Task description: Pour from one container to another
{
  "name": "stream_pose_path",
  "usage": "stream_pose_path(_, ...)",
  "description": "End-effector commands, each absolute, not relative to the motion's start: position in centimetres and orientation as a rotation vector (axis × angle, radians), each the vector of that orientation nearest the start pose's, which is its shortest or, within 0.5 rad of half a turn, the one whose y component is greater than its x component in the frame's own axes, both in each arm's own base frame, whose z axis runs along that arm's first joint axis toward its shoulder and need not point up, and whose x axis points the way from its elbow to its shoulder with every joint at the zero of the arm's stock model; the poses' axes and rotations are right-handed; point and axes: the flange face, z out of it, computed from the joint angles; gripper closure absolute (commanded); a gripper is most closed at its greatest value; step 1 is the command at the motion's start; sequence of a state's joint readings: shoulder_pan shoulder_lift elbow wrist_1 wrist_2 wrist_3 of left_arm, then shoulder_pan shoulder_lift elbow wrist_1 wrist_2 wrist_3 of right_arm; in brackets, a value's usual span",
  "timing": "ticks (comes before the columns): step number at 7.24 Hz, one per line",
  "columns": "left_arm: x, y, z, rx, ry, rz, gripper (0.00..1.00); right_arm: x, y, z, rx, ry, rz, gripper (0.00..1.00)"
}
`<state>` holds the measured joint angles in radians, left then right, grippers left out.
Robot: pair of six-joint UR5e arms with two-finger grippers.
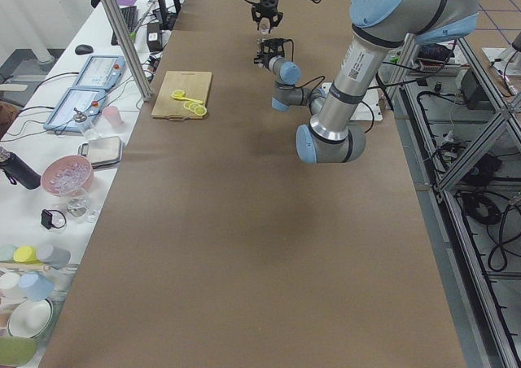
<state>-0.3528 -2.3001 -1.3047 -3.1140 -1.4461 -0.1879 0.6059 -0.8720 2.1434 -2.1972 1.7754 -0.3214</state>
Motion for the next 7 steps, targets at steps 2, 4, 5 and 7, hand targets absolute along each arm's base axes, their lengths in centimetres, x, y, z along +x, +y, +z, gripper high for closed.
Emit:
stream_pose_path(2,59.0,-37.2,17.2,1.611,1.258,0.531,1.00,-37.2,-38.7,11.2,0.606,-0.486,-1.298,1.00)
stream_pose_path(4,58.9,-37.2,17.3,1.610,1.256,0.530,1.00,-36.2,-38.6,10.6,0.614,-0.536,-1.294,1.00)
stream_pose_path(5,58.9,-37.2,17.3,1.610,1.256,0.530,1.00,-35.6,-39.0,10.6,0.617,-0.545,-1.282,1.00)
stream_pose_path(7,59.0,-37.3,17.3,1.610,1.252,0.531,1.00,-33.9,-39.9,11.1,0.632,-0.551,-1.260,1.00)
